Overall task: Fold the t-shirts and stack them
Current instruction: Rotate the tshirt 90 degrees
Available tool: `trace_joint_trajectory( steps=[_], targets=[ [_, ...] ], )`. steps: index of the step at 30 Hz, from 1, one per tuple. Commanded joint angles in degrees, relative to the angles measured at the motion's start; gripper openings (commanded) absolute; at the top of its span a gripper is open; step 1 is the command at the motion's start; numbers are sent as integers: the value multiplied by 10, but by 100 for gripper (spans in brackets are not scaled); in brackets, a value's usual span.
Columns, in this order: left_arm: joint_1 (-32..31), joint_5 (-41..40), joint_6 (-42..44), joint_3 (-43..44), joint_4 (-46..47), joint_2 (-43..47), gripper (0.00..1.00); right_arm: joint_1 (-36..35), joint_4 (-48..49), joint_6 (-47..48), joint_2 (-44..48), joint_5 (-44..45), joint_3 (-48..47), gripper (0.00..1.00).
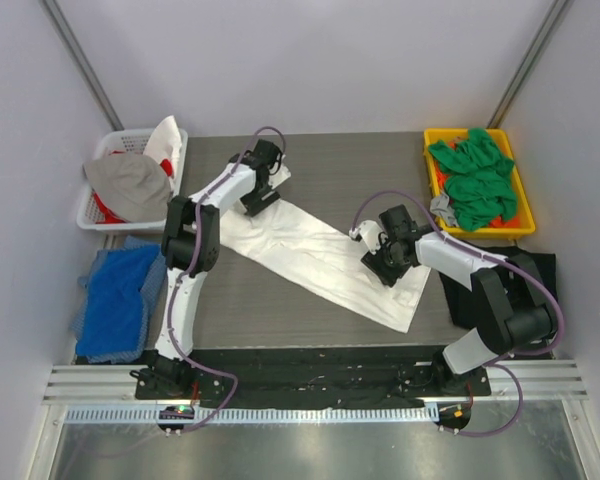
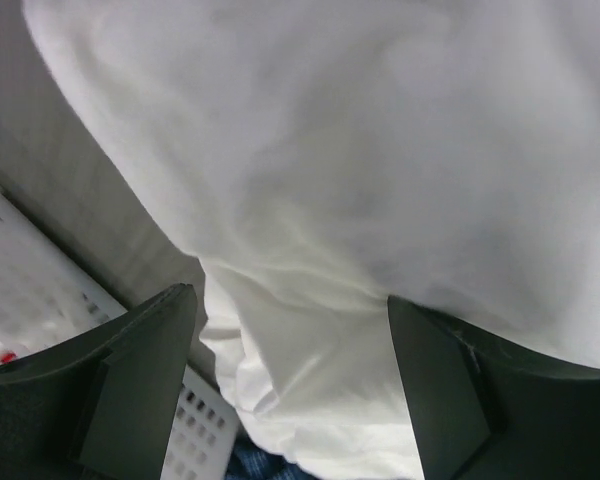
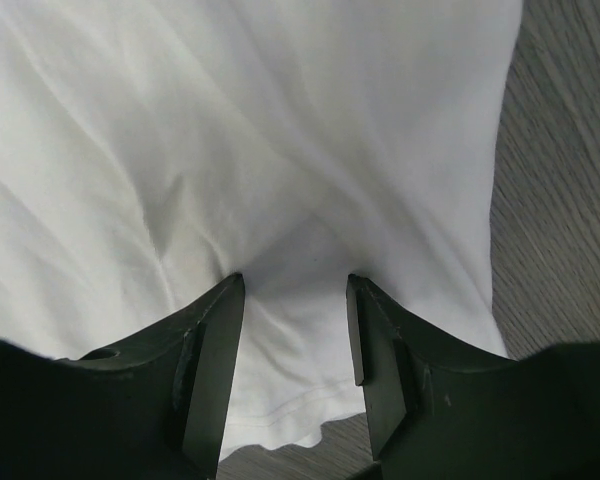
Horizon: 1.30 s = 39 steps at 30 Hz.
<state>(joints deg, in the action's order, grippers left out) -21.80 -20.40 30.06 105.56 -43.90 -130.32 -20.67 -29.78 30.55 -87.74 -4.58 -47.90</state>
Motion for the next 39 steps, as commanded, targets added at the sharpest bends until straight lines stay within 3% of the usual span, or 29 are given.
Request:
trace_joint_trajectory(
  steps=[1,6,14,22,30,39],
  targets=[
    [4,11,-31,182,-72,-108,83,-3,2,5,-3,-13,4,54],
    [5,-21,-9,321,-73,-194,86,-7,-12,1,-7,-21,-6,54],
    [4,-25,18,272,66,-187,87,-44,-40,-7,9,-25,-13,54],
    [-2,-14,35,279,94,-212,87,-84,-9,-11,-24,-24,-16,55],
    [-21,-12,66,286,136,-236,87,-173,17,-35,-80,-18,-46,55],
    [-43,-11,90,291,232,-255,88,-248,24,-58,-135,-29,-99,55]
  ],
)
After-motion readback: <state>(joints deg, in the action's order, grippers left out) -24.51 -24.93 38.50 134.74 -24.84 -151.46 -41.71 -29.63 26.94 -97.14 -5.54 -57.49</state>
